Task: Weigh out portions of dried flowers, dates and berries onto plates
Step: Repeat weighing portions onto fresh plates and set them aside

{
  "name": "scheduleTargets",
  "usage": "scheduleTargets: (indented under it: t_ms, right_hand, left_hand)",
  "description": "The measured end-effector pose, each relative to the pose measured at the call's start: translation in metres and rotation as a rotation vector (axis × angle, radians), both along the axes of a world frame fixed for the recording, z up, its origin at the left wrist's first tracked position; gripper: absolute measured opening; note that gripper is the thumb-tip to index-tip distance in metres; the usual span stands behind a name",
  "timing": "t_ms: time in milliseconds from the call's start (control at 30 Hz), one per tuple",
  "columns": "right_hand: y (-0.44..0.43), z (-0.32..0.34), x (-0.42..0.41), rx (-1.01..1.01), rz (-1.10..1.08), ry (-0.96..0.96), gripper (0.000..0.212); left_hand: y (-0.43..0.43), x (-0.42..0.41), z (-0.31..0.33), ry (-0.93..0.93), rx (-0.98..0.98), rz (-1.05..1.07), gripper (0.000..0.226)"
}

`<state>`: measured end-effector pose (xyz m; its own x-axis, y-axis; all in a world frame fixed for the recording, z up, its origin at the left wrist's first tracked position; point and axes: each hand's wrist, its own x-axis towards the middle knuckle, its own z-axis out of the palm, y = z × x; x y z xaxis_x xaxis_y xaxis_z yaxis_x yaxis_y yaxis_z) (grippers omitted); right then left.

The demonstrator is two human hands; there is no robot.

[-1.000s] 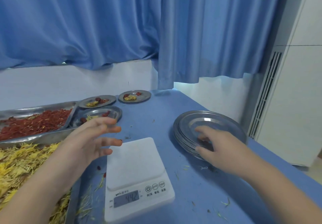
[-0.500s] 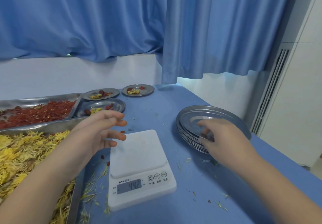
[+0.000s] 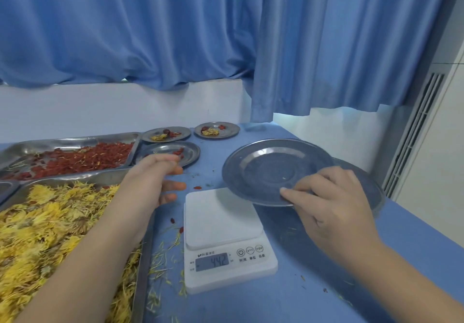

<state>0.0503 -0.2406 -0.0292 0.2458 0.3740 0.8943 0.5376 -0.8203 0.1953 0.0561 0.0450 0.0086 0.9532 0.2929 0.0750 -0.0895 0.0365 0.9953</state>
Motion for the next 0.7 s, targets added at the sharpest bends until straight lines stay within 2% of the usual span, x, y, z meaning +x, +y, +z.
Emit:
scheduleTargets:
  t_ms: [100, 233, 600, 700]
  right_hand:
    - [0.016, -0.008, -0.005, -0.057, 0.103, -0.040, 0.018]
    - [0.034, -0.020, -0.010, -0.126, 0.174, -0.014, 0.021]
    - [0.040, -0.023, -0.008, -0.193, 0.143, 0.067, 0.016]
    - [0.043, -0.023, -0.012, -0.199, 0.081, 0.132, 0.027]
  left_hand:
    - [0.005, 0.001, 0.000, -0.033, -0.029, 0.097, 0.012]
    - [0.007, 0.002, -0.001, -0.040, -0.020, 0.118, 0.012]
    - [0.006, 0.004, -0.004, -0.027, 0.051, 0.077, 0.011]
    - [0.004, 0.004, -0.003, -0.021, 0.031, 0.075, 0.013]
